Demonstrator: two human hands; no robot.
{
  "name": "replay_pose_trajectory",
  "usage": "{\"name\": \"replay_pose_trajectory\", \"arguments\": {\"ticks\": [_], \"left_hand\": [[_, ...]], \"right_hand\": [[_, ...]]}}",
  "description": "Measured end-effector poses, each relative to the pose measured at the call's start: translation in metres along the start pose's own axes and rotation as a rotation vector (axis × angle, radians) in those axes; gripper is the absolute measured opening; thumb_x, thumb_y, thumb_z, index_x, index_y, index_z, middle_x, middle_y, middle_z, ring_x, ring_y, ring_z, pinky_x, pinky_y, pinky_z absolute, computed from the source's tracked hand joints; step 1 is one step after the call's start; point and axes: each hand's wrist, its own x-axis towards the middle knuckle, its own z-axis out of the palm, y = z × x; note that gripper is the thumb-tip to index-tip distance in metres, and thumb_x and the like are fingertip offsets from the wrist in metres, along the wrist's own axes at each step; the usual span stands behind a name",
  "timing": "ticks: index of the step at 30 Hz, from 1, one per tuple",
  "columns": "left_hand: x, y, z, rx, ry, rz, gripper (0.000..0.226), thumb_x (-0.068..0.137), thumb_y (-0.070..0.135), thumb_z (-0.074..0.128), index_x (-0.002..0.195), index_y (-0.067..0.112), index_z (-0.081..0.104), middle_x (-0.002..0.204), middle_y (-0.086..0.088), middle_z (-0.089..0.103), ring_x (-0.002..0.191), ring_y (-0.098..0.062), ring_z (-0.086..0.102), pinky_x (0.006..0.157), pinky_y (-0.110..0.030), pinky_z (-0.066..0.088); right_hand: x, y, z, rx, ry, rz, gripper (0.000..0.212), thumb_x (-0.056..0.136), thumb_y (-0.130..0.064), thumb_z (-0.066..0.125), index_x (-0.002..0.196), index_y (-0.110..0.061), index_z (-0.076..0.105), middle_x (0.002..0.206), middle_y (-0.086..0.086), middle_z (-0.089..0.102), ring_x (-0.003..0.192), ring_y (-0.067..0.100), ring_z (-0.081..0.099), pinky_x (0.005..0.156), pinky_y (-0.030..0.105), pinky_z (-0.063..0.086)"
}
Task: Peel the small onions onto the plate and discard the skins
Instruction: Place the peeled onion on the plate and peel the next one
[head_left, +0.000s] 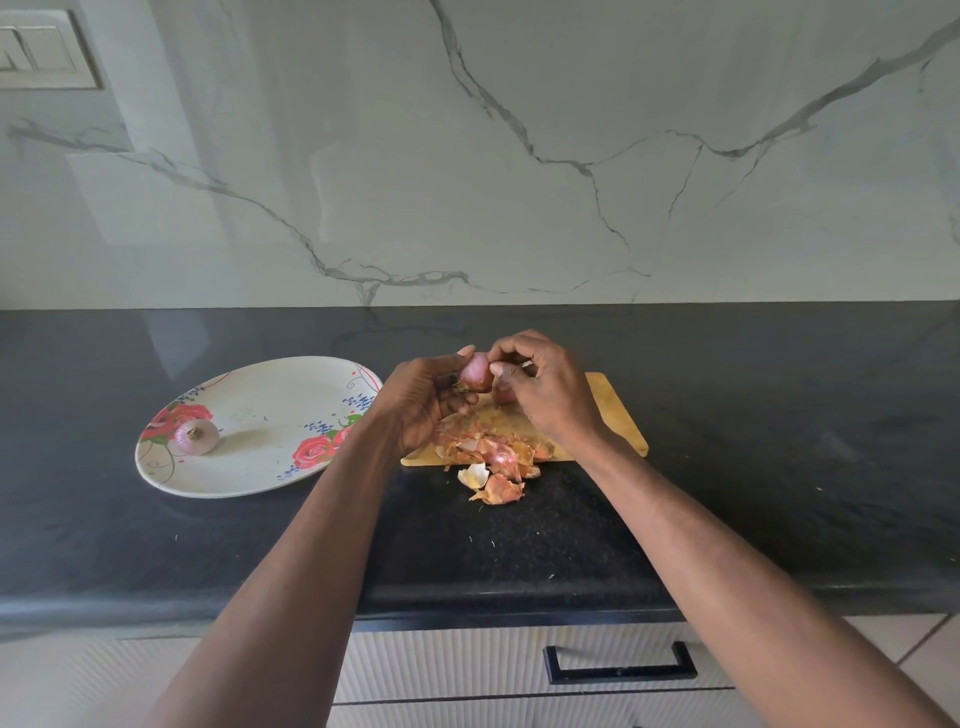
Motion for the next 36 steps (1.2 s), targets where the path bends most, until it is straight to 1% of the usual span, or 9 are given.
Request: {"name": "replay_pose_trajectory", "arguments": {"ticks": [5,8,10,12,15,19,23,30,36], "left_hand": [[0.0024,0.0014,-0.0030,-0.041,0.040,0.022,0.025,0.092,0.015,0.068,0.105,-0.006,0.067,0.087,-0.018,0.067,0.057,-0.019,0.059,0.046,-0.022,0.051],[0.0015,0.0026,-0.0039,-0.040,0.015,0.013,0.024,0.092,0.015,0.067,0.104,-0.005,0.067,0.086,-0.017,0.067,0.057,-0.020,0.058,0.045,-0.022,0.050],[-0.0002,0.0031,-0.0029,-0.024,-0.016,0.005,0.023,0.092,0.016,0.066,0.104,-0.004,0.067,0.087,-0.018,0.066,0.058,-0.021,0.057,0.045,-0.023,0.049],[-0.0014,0.0036,-0.0013,-0.007,-0.027,-0.005,0.022,0.093,0.016,0.065,0.103,-0.004,0.067,0.088,-0.018,0.066,0.059,-0.021,0.056,0.044,-0.023,0.049],[-0.0022,0.0041,-0.0020,0.007,-0.028,-0.016,0.022,0.093,0.016,0.066,0.102,-0.004,0.067,0.087,-0.018,0.066,0.059,-0.022,0.054,0.043,-0.023,0.048],[-0.0023,0.0038,-0.0049,0.061,-0.021,-0.026,0.023,0.091,0.015,0.068,0.102,-0.004,0.067,0.087,-0.017,0.067,0.059,-0.021,0.055,0.044,-0.023,0.047],[-0.0017,0.0021,-0.0064,0.111,-0.016,-0.018,0.032,0.076,0.017,0.076,0.099,-0.005,0.070,0.087,-0.018,0.067,0.057,-0.022,0.056,0.046,-0.025,0.048],[-0.0014,0.0019,-0.0043,0.075,-0.013,-0.002,0.025,0.091,0.013,0.069,0.103,-0.009,0.067,0.084,-0.018,0.067,0.057,-0.021,0.057,0.046,-0.023,0.051],[-0.0019,0.0013,-0.0024,0.040,-0.002,-0.012,0.021,0.090,0.011,0.069,0.098,-0.008,0.067,0.082,-0.017,0.067,0.056,-0.020,0.056,0.045,-0.022,0.050]], "right_hand": [[-0.0031,-0.0004,0.0068,-0.065,-0.087,-0.034,0.007,0.093,-0.002,0.064,0.091,-0.009,0.062,0.103,-0.002,0.061,0.093,0.008,0.059,0.079,0.018,0.046],[-0.0035,-0.0019,0.0044,-0.003,-0.025,0.003,0.008,0.096,-0.007,0.063,0.099,-0.013,0.065,0.103,-0.003,0.067,0.086,0.001,0.062,0.069,0.008,0.047],[-0.0032,-0.0028,0.0021,0.013,0.020,-0.014,0.011,0.094,-0.009,0.066,0.102,-0.015,0.070,0.100,-0.005,0.068,0.085,-0.004,0.061,0.071,0.007,0.048],[-0.0028,-0.0019,0.0016,0.014,0.040,-0.038,0.012,0.092,-0.008,0.069,0.100,-0.014,0.074,0.097,-0.008,0.067,0.088,-0.001,0.062,0.075,0.013,0.051],[-0.0029,-0.0003,0.0023,0.024,0.045,-0.040,0.014,0.091,-0.008,0.070,0.100,-0.018,0.075,0.095,-0.010,0.066,0.088,0.010,0.064,0.075,0.030,0.058],[-0.0013,-0.0028,-0.0001,-0.012,-0.009,-0.024,0.011,0.089,-0.010,0.073,0.095,-0.018,0.074,0.093,-0.013,0.064,0.086,0.008,0.063,0.072,0.023,0.054],[-0.0006,-0.0032,-0.0017,-0.085,-0.090,-0.007,0.008,0.089,-0.008,0.072,0.094,-0.014,0.071,0.095,-0.007,0.063,0.084,0.003,0.058,0.069,0.008,0.044],[-0.0020,-0.0004,0.0025,-0.102,-0.041,-0.102,0.006,0.090,-0.001,0.069,0.090,-0.007,0.070,0.093,-0.003,0.063,0.085,0.005,0.055,0.070,0.010,0.043],[-0.0015,0.0014,0.0044,-0.170,-0.049,-0.201,0.011,0.089,0.006,0.064,0.085,-0.004,0.063,0.091,-0.002,0.057,0.083,0.006,0.052,0.069,0.021,0.046]]}}
